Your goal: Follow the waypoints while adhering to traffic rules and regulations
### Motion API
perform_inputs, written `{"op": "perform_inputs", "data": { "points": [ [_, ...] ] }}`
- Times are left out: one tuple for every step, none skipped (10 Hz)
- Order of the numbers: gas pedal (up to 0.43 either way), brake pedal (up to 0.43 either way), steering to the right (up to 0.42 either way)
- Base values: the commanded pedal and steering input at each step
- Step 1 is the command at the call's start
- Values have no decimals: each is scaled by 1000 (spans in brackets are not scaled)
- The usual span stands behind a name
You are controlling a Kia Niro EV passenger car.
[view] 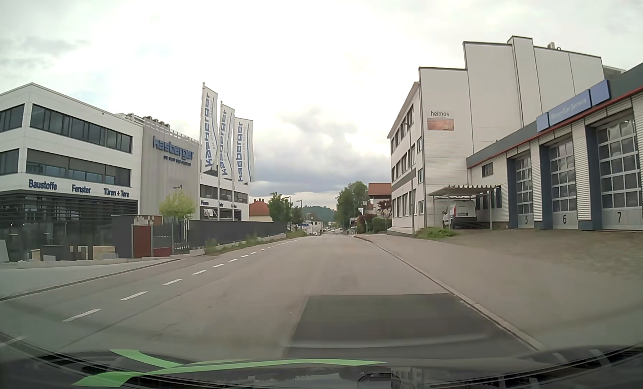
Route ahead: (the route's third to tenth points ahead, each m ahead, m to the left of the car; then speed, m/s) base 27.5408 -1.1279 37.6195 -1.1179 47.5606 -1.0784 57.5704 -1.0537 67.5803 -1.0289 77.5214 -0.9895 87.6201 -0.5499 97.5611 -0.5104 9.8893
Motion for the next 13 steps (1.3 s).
{"op": "perform_inputs", "data": {
  "points": [
    [59, 0, -1],
    [59, 0, -1],
    [59, 0, -1],
    [59, 0, -1],
    [59, 0, -1],
    [59, 0, -1],
    [59, 0, -2],
    [59, 0, -1],
    [59, 0, -1],
    [59, 0, -2],
    [67, 0, -1],
    [67, 0, -1],
    [67, 0, -2]
  ]
}}
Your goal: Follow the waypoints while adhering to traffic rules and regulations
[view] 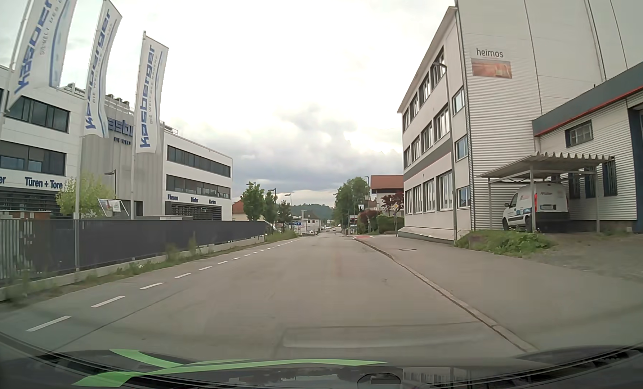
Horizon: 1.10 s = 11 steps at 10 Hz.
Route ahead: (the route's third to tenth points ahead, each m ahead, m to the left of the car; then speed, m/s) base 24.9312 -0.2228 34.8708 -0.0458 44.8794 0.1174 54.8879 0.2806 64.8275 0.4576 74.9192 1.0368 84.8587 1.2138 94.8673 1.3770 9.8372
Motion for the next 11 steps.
{"op": "perform_inputs", "data": {
  "points": [
    [67, 0, -1],
    [67, 0, -1],
    [67, 0, -1],
    [67, 0, -2],
    [67, 0, -3],
    [67, 0, -4],
    [67, 0, -5],
    [67, 0, -5],
    [67, 0, -5],
    [67, 0, -5],
    [67, 0, -5]
  ]
}}
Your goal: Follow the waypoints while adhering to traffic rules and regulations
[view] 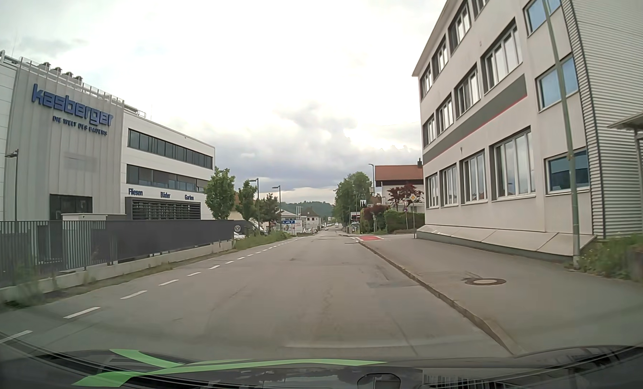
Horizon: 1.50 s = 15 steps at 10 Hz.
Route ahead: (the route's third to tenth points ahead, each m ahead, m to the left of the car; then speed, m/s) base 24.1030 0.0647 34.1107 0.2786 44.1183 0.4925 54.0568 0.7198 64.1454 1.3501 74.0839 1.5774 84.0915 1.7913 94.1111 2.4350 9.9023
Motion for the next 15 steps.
{"op": "perform_inputs", "data": {
  "points": [
    [67, 0, -5],
    [67, 0, -5],
    [67, 0, -5],
    [67, 0, -5],
    [67, 0, -5],
    [67, 0, -5],
    [67, 0, -5],
    [67, 0, -6],
    [67, 0, -6],
    [67, 0, -6],
    [67, 0, -6],
    [67, 0, -8],
    [67, 0, -14],
    [98, 0, -20],
    [98, 0, -21]
  ]
}}
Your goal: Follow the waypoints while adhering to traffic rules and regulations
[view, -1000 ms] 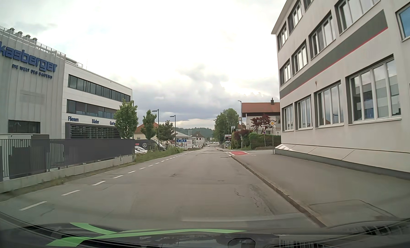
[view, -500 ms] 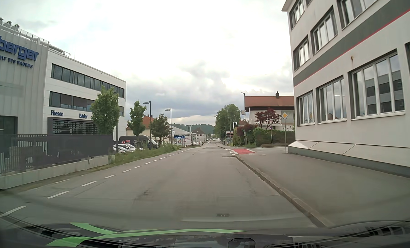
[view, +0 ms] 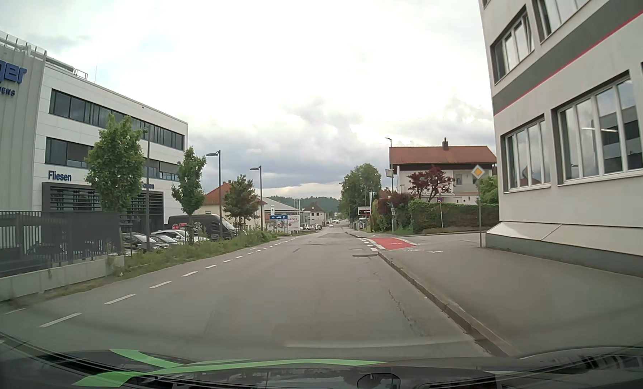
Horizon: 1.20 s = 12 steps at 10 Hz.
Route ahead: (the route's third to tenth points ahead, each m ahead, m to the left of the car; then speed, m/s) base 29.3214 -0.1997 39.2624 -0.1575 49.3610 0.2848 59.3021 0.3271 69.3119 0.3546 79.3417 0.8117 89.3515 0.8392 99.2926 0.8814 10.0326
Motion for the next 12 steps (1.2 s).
{"op": "perform_inputs", "data": {
  "points": [
    [98, 0, -21],
    [98, 0, -22],
    [98, 0, -20],
    [98, 0, -18],
    [98, 0, -14],
    [98, 0, -10],
    [98, 0, -8],
    [98, 0, -8],
    [98, 0, -8],
    [98, 0, -9],
    [98, 0, -9],
    [98, 0, -8]
  ]
}}
